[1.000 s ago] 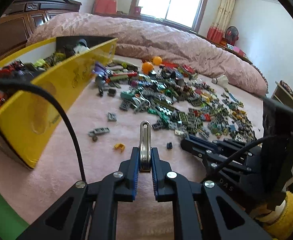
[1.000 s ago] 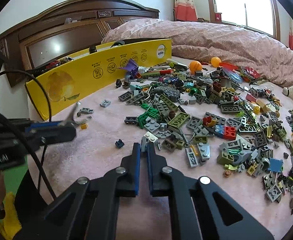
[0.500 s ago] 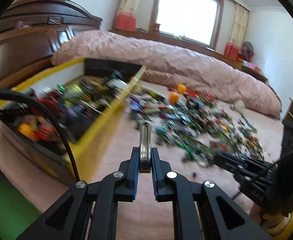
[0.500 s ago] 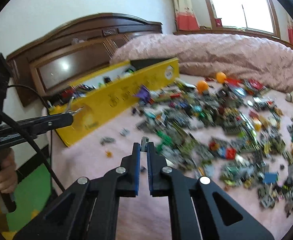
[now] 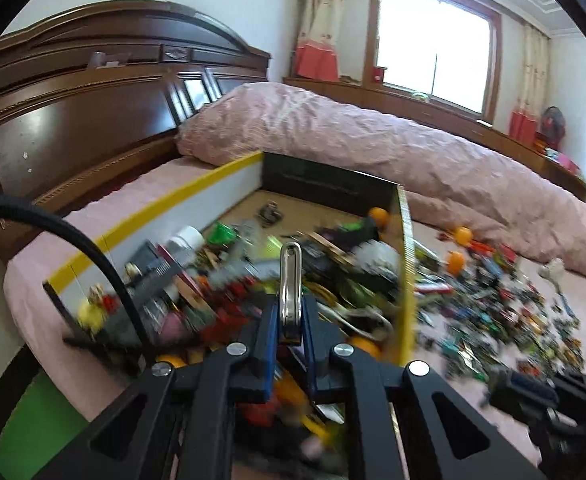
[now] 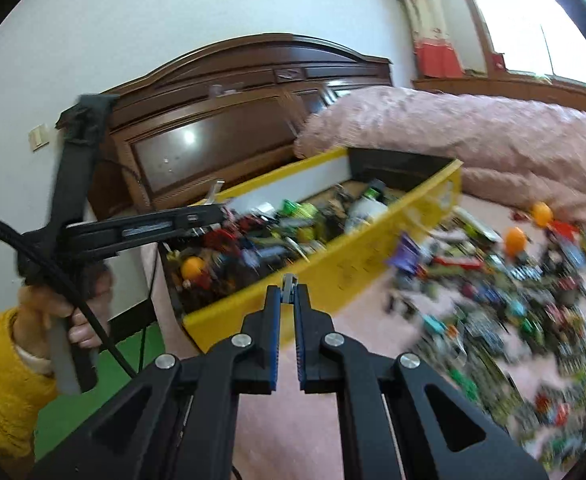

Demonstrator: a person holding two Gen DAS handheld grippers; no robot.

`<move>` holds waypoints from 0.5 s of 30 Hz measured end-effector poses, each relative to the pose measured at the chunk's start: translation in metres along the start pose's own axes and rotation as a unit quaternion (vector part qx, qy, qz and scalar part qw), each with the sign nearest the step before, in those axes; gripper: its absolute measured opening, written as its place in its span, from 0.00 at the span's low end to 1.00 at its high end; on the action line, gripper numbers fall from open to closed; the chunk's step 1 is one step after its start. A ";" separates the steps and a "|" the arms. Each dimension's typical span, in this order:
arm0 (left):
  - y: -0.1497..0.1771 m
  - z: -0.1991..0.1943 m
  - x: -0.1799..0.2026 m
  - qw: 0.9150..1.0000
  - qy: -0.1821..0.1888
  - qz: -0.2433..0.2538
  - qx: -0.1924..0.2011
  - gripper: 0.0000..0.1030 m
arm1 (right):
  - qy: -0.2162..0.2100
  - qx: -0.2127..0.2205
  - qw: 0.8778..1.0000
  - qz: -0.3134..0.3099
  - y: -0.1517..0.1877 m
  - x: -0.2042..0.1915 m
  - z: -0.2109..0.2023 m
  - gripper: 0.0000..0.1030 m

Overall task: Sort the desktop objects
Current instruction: 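Carry both tools over the yellow box, then open both tools to drop the held pieces into the yellow box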

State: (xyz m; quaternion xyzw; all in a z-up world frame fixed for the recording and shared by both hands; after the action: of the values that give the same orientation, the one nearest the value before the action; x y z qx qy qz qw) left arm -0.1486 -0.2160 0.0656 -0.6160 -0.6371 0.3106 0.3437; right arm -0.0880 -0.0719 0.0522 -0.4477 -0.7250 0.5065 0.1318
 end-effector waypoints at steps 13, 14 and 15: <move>-0.033 0.079 -0.057 0.995 -0.090 -0.036 -0.040 0.42 | -0.002 -0.035 0.999 -0.005 -0.032 -0.015 0.108 0.07; -0.032 0.082 -0.058 0.994 -0.092 -0.036 -0.048 0.47 | 0.000 -0.037 0.999 -0.006 -0.031 -0.013 0.110 0.07; -0.032 0.083 -0.059 0.994 -0.091 -0.038 -0.052 0.47 | 0.006 -0.040 0.999 -0.010 -0.031 -0.013 0.115 0.07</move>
State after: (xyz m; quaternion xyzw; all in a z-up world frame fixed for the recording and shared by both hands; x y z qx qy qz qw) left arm -0.2350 -0.2740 0.0409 -0.5776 -0.7040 0.3185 0.2633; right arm -0.1706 -0.1551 0.0297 -0.4484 -0.7484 0.4731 0.1227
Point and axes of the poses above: each gripper's, at about its wrist camera, not at the fingertips, and z roughly the way its jaws point, x to its right, y to its underside, the point moved 10 cm from there along z, roughly the way its jaws point, and after that the axes turned 2 degrees about z, right-handed, at the moved point
